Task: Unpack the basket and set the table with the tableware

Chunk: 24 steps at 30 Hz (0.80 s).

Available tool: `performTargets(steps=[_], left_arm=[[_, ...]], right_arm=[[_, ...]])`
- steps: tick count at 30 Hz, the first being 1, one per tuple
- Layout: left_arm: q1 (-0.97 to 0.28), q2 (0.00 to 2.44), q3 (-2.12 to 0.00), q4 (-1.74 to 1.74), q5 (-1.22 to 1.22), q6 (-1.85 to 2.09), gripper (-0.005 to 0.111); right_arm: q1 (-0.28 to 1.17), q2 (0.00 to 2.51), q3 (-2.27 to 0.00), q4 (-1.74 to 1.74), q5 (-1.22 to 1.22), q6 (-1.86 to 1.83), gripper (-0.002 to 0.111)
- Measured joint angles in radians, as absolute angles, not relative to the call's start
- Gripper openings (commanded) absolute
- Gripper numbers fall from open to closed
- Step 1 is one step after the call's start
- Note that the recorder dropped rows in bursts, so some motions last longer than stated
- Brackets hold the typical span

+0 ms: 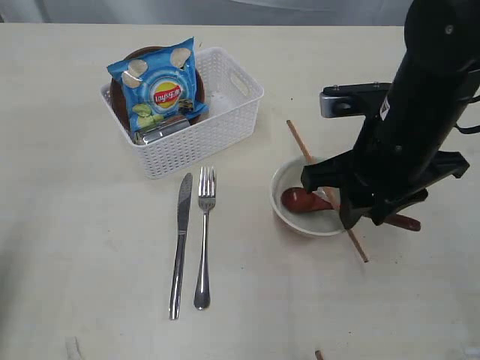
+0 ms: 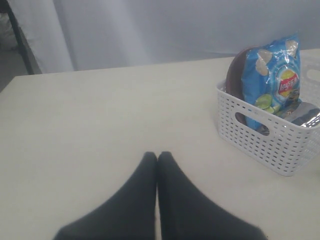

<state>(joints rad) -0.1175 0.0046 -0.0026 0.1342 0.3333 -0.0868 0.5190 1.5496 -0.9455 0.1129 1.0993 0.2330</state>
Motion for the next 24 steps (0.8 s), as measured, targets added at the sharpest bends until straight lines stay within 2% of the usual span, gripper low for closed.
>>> performTargets(steps=[5, 11, 16, 24], left_arm=[[-0.118, 0.005, -0.003, 0.134, 0.333, -0.087, 0.000], [-0.118, 0.005, -0.003, 0.134, 0.333, -0.087, 0.000], [-0.118, 0.005, -0.003, 0.134, 0.333, -0.087, 0.000], [-0.118, 0.005, -0.003, 0.134, 0.333, -0.087, 0.000]], right_arm=[[0.519, 1.517, -0.945, 0.115, 1.104, 0.218, 0.038], [0.571, 1.337, -0.922, 0.123, 1.161, 0.216, 0.038], [0.783, 1.220, -0.815, 0.176, 1.200, 0.280, 0.038], [1.148, 1.210, -0.678, 0.149, 1.193, 0.557, 0.043]])
